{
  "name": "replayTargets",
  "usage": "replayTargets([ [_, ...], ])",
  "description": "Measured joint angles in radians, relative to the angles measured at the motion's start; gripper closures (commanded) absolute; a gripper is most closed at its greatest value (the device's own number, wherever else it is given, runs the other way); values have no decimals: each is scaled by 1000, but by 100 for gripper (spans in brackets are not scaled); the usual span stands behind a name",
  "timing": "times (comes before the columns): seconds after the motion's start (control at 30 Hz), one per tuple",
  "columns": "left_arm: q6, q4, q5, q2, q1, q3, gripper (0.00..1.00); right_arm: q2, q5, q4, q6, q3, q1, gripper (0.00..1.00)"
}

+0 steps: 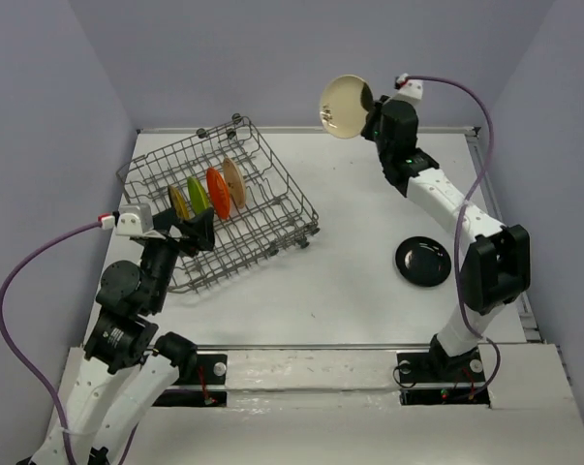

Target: Load the plates into the dish rack

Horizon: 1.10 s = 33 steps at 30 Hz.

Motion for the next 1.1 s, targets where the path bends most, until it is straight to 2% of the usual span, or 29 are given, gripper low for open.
replayTargets([
  [0.17,0,1,5,16,5,0,1,102,148,-104,-168,201,232,93],
  [0.47,0,6,15,30,5,-11,1,435,351,-305,-355,556,475,93],
  [0.8,0,6,18,27,11,-15,1,634,424,-401,-464,771,617,93],
  [1.1,0,6,21,25,11,-15,1,709,450,-427,-489,852,635,93],
])
